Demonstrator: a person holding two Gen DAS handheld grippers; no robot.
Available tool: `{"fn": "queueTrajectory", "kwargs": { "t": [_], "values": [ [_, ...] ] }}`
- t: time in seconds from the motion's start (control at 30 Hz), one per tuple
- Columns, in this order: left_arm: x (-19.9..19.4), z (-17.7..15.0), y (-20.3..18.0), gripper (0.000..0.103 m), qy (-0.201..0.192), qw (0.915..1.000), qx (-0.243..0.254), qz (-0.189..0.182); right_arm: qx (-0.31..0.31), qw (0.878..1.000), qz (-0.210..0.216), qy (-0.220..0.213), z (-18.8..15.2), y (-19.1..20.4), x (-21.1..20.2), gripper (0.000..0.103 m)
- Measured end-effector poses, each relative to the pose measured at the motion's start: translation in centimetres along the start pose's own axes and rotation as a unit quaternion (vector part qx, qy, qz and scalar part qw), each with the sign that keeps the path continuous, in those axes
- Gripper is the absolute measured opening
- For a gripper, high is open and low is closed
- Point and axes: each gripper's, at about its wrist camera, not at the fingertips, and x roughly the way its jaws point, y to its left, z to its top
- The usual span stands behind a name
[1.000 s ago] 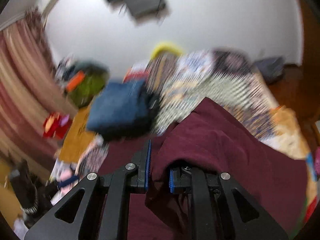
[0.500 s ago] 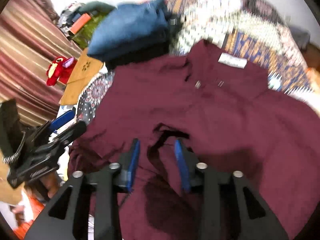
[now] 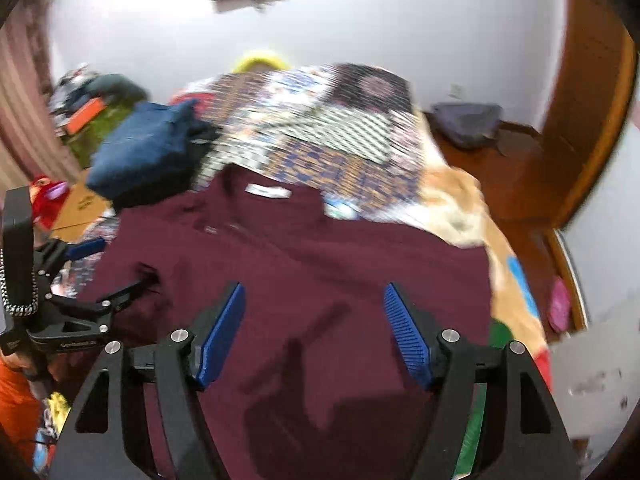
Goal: Fold large clothes
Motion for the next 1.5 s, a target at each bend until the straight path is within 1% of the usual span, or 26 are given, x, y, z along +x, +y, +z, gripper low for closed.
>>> {"fn": "queueTrajectory", "kwargs": {
  "t": [0.07,0.13,0.23,0.3,0.4,0.47,0.63,0.77,0.8,0.83,0.87,0.9,0.97,1.0,1.03,1.13,1.23,1.3,1.4,1.43,1.5],
  "values": [
    [2.0,-0.2,-1.6,0.092,0.029,0.9991,0.029,0.010,0.017,1.000,-0.010,0.011,-1.3,-1.4,0.2,0.068],
    [3.4,-0.3,-2.6,0.092,0.048,0.9977,0.044,0.020,0.033,0.999,-0.020,0.026,-2.3,-2.5,0.8,0.068],
    [4.8,0.1,-3.9,0.092,0.062,0.9954,0.066,0.032,0.050,0.998,-0.025,0.041,-3.6,-3.9,1.1,0.068],
    [5.3,0.5,-4.9,0.092,0.061,0.9944,0.078,0.035,0.053,0.998,-0.023,0.035,-4.3,-3.9,1.0,0.069],
    [5.3,1.3,-5.8,0.092,0.058,0.9937,0.089,0.036,0.035,0.998,-0.036,0.025,-4.6,-3.5,1.0,0.069],
    [5.3,2.0,-6.8,0.092,0.056,0.9933,0.097,0.026,0.020,0.998,-0.045,0.024,-4.7,-3.1,1.1,0.071],
    [6.2,3.2,-9.3,0.092,0.045,0.9902,0.130,0.025,0.007,0.998,-0.060,0.020,-5.1,-2.8,1.4,0.075],
    [6.7,4.2,-10.3,0.091,0.038,0.9911,0.128,0.004,0.009,0.998,-0.059,0.022,-5.1,-3.0,1.4,0.076],
    [6.8,4.4,-10.4,0.088,0.035,0.9915,0.125,-0.001,0.010,0.998,-0.058,0.021,-5.1,-3.0,1.4,0.076],
    [6.7,4.9,-10.3,0.078,0.028,0.9925,0.118,-0.015,0.010,0.998,-0.058,0.022,-5.2,-3.0,1.3,0.077],
    [6.5,5.2,-10.3,0.067,0.024,0.9930,0.112,-0.028,0.010,0.998,-0.058,0.022,-5.2,-3.0,1.4,0.077],
    [6.4,5.6,-10.2,0.061,0.021,0.9934,0.104,-0.041,0.010,0.998,-0.059,0.022,-5.2,-3.0,1.3,0.077],
    [6.0,6.2,-9.8,0.032,0.017,0.9937,0.087,-0.069,0.010,0.998,-0.061,0.023,-5.1,-2.9,1.3,0.077],
    [6.0,6.5,-9.7,0.024,0.016,0.9937,0.080,-0.077,0.009,0.998,-0.062,0.023,-5.1,-2.8,1.4,0.077],
    [5.8,6.8,-9.3,0.014,0.014,0.9939,0.068,-0.086,0.009,0.998,-0.062,0.024,-5.1,-2.8,1.4,0.077],
    [4.7,7.6,-7.4,0.009,-0.002,0.9953,0.023,-0.094,0.011,0.998,-0.061,0.026,-4.9,-2.9,1.4,0.077],
    [2.8,7.8,-3.9,0.005,-0.021,0.9934,-0.041,-0.105,0.024,0.998,-0.059,0.025,-4.0,-3.0,1.2,0.077],
    [1.4,7.5,-1.2,0.004,-0.036,0.9906,-0.078,-0.106,0.029,0.998,-0.049,0.010,-2.8,-2.9,0.6,0.077],
    [-0.6,6.5,2.6,0.003,-0.054,0.9854,-0.127,-0.100,0.030,0.999,-0.034,-0.024,-1.1,-2.2,-0.7,0.077],
    [-1.4,5.6,4.5,0.003,-0.063,0.9815,-0.153,-0.097,0.030,0.999,-0.032,-0.032,-0.7,-1.9,-0.9,0.077],
    [-2.4,4.3,6.8,0.002,-0.072,0.9765,-0.182,-0.089,0.028,0.998,-0.029,-0.039,-0.2,-1.4,-0.8,0.077]
  ]
}}
